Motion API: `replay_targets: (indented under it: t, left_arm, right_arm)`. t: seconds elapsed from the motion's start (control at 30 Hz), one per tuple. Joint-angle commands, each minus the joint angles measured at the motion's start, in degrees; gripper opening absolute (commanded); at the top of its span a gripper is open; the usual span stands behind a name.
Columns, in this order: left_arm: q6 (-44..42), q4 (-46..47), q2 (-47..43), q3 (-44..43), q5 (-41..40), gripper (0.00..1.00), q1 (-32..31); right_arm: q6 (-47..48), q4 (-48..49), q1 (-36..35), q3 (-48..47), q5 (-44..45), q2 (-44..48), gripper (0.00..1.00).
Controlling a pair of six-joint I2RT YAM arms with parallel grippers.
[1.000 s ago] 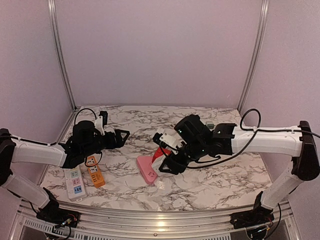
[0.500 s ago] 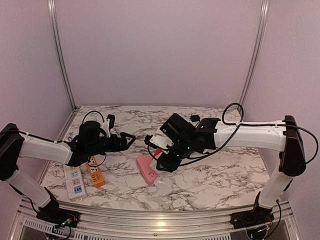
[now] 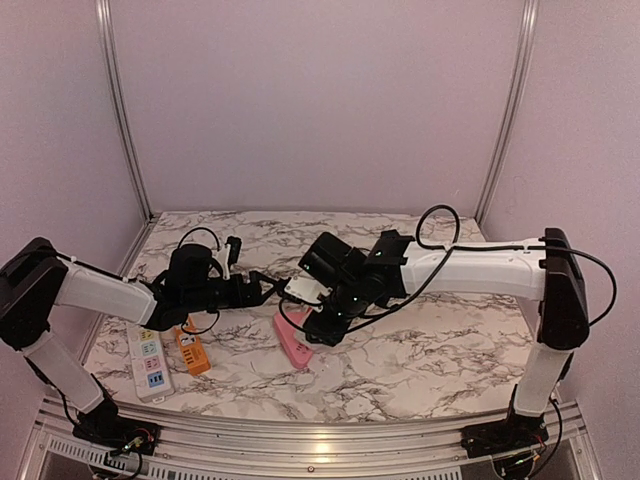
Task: Insert the plug
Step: Insert the plug into the socket slot.
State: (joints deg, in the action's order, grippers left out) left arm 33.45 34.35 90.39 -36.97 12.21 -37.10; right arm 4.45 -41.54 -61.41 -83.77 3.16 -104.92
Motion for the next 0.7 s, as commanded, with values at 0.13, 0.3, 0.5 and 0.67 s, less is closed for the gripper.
replay_targets:
  t: [0.13, 0.3, 0.5, 0.67]
  left_arm:
    - [0.6, -0.3, 2.1, -1.9, 2.3, 0.99, 0.1]
    - [0.6, -0.3, 2.3, -2.2, 2.8, 0.99, -0.1]
    - [0.6, -0.3, 2.7, -2.4, 3.1, 0.99, -0.4]
    - [0.6, -0.3, 3.3, -3.1, 3.4, 0.99, -0.7]
  right_arm:
    - [0.8, -2.4, -2.0, -4.7, 1.9, -2.5, 0.26]
    - [0.8, -3.0, -2.2, -5.5, 2.2, -3.4, 0.26]
    - [1.0, -3.8, -2.6, -6.1, 2.0, -4.0, 0.26]
    - [1.1, -4.4, -2.6, -6.3, 2.2, -4.6, 0.26]
